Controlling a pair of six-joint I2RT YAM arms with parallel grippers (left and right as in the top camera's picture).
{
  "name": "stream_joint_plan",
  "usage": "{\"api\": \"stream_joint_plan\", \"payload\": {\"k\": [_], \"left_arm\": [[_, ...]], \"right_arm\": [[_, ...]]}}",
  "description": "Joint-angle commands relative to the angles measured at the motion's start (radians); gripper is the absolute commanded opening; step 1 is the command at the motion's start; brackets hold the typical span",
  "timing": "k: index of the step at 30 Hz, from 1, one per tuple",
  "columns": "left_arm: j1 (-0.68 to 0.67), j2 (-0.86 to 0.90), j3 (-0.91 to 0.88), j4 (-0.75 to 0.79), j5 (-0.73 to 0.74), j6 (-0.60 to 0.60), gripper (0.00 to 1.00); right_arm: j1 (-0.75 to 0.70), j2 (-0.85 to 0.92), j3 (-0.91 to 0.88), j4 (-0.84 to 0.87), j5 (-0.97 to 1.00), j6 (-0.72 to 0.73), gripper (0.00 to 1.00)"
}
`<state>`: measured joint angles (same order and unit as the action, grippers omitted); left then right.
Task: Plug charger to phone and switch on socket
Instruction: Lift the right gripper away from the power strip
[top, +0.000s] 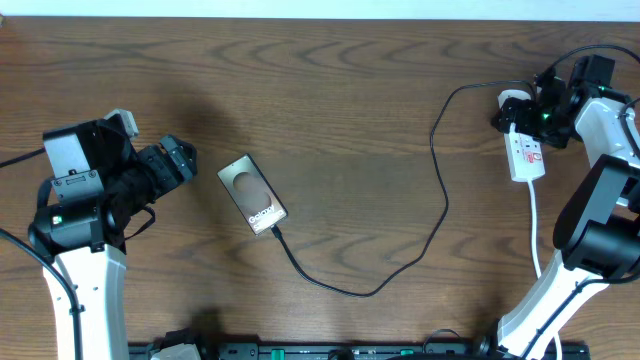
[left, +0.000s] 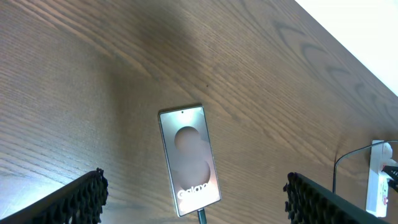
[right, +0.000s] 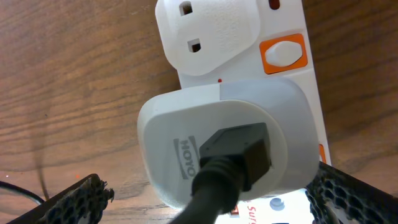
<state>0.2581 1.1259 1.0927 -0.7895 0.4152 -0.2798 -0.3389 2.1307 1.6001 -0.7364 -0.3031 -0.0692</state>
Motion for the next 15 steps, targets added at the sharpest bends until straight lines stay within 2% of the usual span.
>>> {"api": "stream_joint_plan", "payload": {"k": [1, 6, 15], "left_arm": [[0.0, 0.004, 0.006, -0.003, -0.009, 0.017, 0.9], [0.0, 0.004, 0.006, -0.003, -0.009, 0.017, 0.9], [0.0, 0.004, 0.006, -0.003, -0.009, 0.017, 0.9]], "right_arm": [[0.028, 0.013, -0.011, -0.019, -0.114, 0.016, 0.99], [0.028, 0.013, -0.011, -0.018, -0.18, 0.016, 0.99], [0.028, 0.013, -0.011, -0.019, -0.182, 0.016, 0.99]]}}
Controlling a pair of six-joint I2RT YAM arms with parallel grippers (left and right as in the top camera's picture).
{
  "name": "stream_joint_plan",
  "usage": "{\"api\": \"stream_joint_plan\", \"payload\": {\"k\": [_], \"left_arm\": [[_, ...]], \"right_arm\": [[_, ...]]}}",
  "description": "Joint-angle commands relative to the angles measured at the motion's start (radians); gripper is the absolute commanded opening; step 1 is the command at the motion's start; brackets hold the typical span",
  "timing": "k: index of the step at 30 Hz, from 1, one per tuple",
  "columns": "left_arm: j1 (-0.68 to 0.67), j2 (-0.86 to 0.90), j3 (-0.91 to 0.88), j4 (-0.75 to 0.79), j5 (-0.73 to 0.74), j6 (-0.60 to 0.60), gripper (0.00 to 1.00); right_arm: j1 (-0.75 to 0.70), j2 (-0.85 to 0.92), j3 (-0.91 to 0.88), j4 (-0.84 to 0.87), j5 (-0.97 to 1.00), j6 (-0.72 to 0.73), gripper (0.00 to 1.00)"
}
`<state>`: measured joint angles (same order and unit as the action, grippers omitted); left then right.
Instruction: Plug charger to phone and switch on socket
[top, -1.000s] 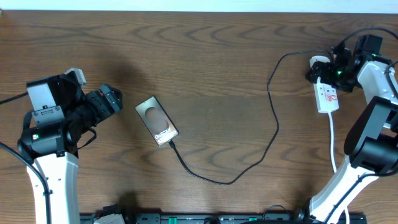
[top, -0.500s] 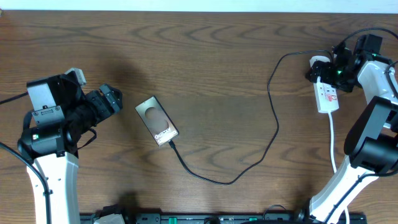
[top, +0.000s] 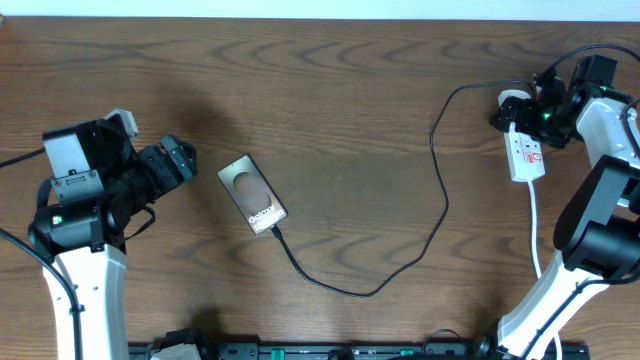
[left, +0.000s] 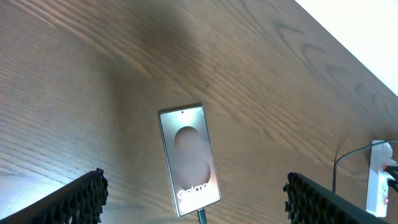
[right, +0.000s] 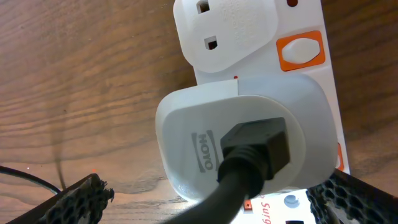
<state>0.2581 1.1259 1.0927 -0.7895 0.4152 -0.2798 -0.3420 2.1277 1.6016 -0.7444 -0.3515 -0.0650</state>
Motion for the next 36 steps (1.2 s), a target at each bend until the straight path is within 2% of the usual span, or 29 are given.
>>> {"api": "stream_joint_plan", "payload": {"k": [1, 6, 11, 19, 26, 36], "left_arm": [[0.0, 0.004, 0.006, -0.003, -0.009, 0.017, 0.9], [0.0, 0.004, 0.006, -0.003, -0.009, 0.017, 0.9], [0.0, 0.004, 0.006, -0.003, -0.009, 0.017, 0.9], [0.0, 0.004, 0.006, -0.003, -0.009, 0.017, 0.9], [0.0, 0.004, 0.006, -0.003, -0.009, 0.017, 0.9], [0.0, 0.004, 0.006, -0.003, -0.009, 0.017, 0.9]], "right_arm": [[0.032, 0.016, -0.013, -0.01, -0.132, 0.012, 0.99], [0.023, 0.009, 0.0, -0.01, -0.055, 0.036, 0.99], [-0.006, -0.048, 0.078, -0.095, -0.033, 0.053, 0.99], [-0.017, -0.246, 0.164, -0.259, 0.17, 0.215, 0.99], [-0.017, -0.352, 0.164, -0.277, 0.177, 0.229, 0.99], [-0.017, -0.354, 0.163, -0.277, 0.177, 0.229, 0.99]]}}
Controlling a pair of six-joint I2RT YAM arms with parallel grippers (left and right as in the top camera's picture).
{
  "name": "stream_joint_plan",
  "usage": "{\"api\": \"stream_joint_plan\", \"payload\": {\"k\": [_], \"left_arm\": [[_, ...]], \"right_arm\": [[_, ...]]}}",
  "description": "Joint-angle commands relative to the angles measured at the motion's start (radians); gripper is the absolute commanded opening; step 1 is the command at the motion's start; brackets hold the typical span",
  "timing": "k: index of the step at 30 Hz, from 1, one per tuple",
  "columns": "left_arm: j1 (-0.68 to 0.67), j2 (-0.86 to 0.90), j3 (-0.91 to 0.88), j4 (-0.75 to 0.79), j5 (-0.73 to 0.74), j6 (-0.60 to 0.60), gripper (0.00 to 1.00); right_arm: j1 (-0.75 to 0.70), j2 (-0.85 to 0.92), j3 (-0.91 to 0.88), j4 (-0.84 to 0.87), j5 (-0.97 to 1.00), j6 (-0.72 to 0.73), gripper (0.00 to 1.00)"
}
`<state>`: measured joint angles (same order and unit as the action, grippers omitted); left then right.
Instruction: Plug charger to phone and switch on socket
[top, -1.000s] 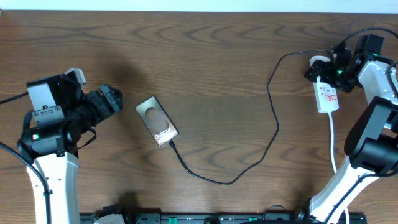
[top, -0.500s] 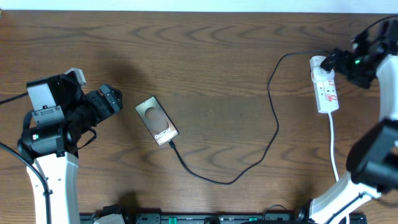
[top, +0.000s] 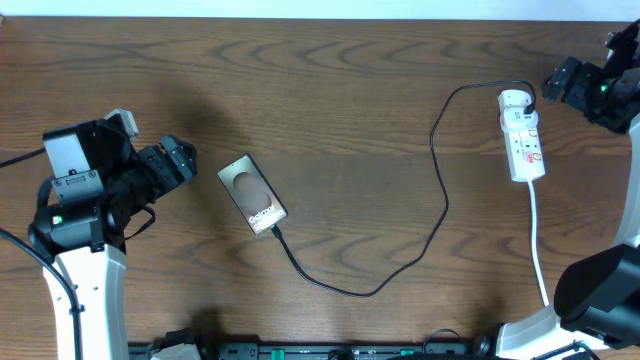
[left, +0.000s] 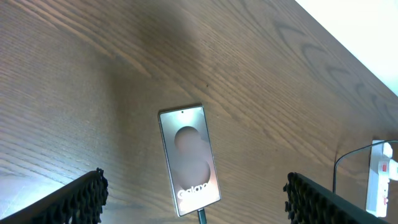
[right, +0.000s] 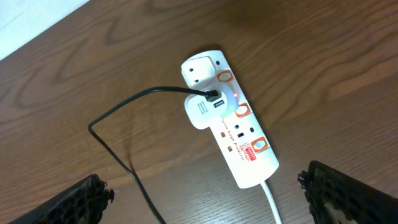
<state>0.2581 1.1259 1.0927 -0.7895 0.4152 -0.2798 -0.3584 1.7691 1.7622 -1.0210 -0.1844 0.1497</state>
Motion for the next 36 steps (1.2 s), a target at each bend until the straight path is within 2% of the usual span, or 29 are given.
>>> {"api": "stream_joint_plan", "payload": {"k": [1, 20, 25, 27, 29, 33, 35, 36], "left_arm": [[0.0, 0.004, 0.006, -0.003, -0.009, 0.017, 0.9], [-0.009, -0.007, 0.006, -0.011, -0.014, 0.023, 0.9], [-0.064, -0.097, 0.003, -0.132, -0.229, 0.062, 0.9], [-0.119, -0.145, -0.02, -0.129, -0.307, 0.062, 0.9], [-0.188, -0.216, -0.077, -0.064, -0.383, 0.062, 0.9], [-0.294, -0.393, -0.28, 0.202, -0.451, 0.061, 0.9], [-0.32, -0.499, -0.428, 0.409, -0.452, 0.06, 0.9], [-0.328, -0.591, -0.565, 0.623, -0.443, 0.058, 0.9]], "right_arm": [[-0.001, 0.005, 0.002, -0.001, 0.01, 0.014, 0.99], [-0.001, 0.005, 0.002, -0.001, 0.01, 0.014, 0.99], [-0.001, 0.005, 0.002, -0.001, 0.01, 0.014, 0.99], [-0.001, 0.005, 0.002, -0.001, 0.01, 0.014, 0.99], [-0.001, 0.005, 0.002, -0.001, 0.01, 0.014, 0.99], [-0.001, 0.005, 0.002, -0.001, 0.01, 0.014, 0.99], [-0.001, 0.005, 0.002, -0.001, 0.01, 0.014, 0.99], [-0.001, 0.005, 0.002, -0.001, 0.01, 0.014, 0.99]]}}
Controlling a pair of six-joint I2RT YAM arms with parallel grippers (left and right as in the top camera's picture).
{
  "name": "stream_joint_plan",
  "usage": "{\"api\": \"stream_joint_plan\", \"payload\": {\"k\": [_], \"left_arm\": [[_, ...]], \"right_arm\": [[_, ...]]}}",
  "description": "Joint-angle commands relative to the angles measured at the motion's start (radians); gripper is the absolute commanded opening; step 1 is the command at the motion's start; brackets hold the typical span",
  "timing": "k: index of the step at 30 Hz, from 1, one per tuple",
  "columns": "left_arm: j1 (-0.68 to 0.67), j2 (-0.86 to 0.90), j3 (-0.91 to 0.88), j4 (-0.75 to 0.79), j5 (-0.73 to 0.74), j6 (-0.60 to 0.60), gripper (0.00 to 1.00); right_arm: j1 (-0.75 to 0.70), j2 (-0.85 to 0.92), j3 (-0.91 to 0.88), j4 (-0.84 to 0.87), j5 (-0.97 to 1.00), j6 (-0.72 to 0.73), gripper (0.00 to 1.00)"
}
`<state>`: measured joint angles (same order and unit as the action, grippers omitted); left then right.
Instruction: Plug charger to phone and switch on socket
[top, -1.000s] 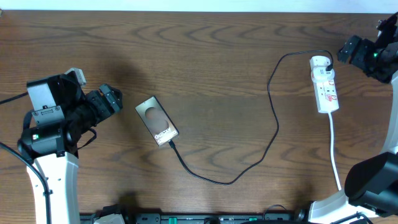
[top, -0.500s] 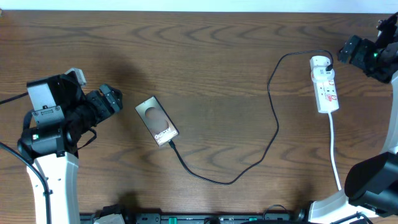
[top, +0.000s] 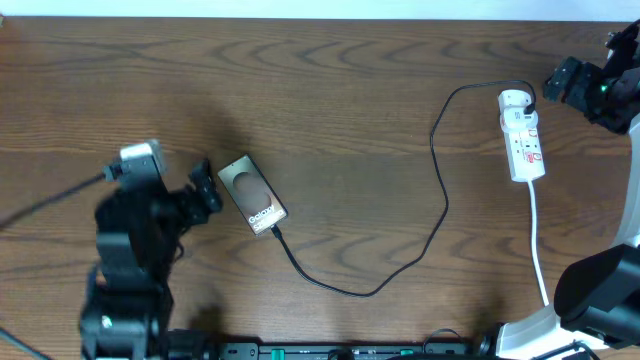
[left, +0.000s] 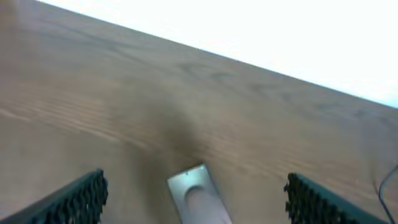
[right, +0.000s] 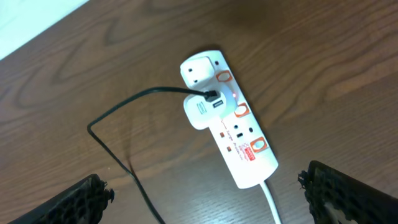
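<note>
The phone (top: 252, 195) lies face up left of centre, its screen lit, and fills the bottom middle of the blurred left wrist view (left: 198, 200). A black cable (top: 440, 200) runs from the phone's lower end to the white charger plug (right: 202, 112) seated in the white power strip (right: 239, 146). A small red glow (right: 233, 94) shows beside the strip's orange switch. My left gripper (top: 205, 185) is open just left of the phone, its fingers (left: 74, 200) on either side. My right gripper (top: 555, 82) is open, up and right of the strip (top: 522, 135).
The strip's white lead (top: 537, 240) runs toward the front edge at the right. The black cable loops across the centre right of the wooden table (top: 340, 90). A dark rail (top: 330, 350) lines the front edge.
My left arm has shifted right and toward the front, so its open gripper is now closer to the phone, which sits lower in the wrist view. The right arm has not moved.
My right gripper was first close over the charger plug on the strip and stayed there half a second later. Then it stood open, withdrawn to the far right corner, with a red glow on the strip. The left arm was still until now.
</note>
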<state>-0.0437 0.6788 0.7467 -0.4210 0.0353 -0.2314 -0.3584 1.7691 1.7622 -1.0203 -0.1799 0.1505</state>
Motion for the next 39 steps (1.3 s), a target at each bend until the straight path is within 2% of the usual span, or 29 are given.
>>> {"api": "stream_joint_plan", "payload": {"k": [1, 4, 6, 8, 13, 16, 22, 26, 39], "left_arm": [[-0.028, -0.189, -0.29, 0.37, -0.052, 0.01, 0.9], [-0.03, -0.304, -0.469, 0.661, -0.043, 0.01, 0.9], [-0.032, -0.383, -0.564, 0.77, -0.044, 0.01, 0.9], [-0.032, -0.454, -0.629, 0.798, -0.048, 0.012, 0.9], [-0.018, -0.625, -0.744, 0.763, -0.047, 0.012, 0.9], [-0.015, -0.679, -0.743, 0.599, -0.047, 0.013, 0.9], [0.01, -0.678, -0.742, 0.335, -0.047, 0.011, 0.9], [0.014, -0.678, -0.742, 0.346, -0.048, 0.067, 0.9], [0.014, -0.673, -0.742, 0.347, -0.047, 0.066, 0.9]], "right_arm": [[-0.001, 0.005, 0.002, -0.002, 0.006, 0.013, 0.99], [-0.001, 0.005, 0.002, -0.002, 0.006, 0.013, 0.99], [-0.001, 0.005, 0.002, -0.002, 0.006, 0.013, 0.99], [-0.001, 0.005, 0.002, -0.002, 0.006, 0.013, 0.99], [-0.001, 0.005, 0.002, -0.002, 0.006, 0.013, 0.99], [-0.001, 0.005, 0.002, -0.002, 0.006, 0.013, 0.99], [-0.001, 0.005, 0.002, -0.002, 0.006, 0.013, 0.99], [-0.001, 0.005, 0.002, -0.002, 0.006, 0.013, 0.99], [-0.001, 0.005, 0.002, -0.002, 0.006, 0.013, 0.99]]}}
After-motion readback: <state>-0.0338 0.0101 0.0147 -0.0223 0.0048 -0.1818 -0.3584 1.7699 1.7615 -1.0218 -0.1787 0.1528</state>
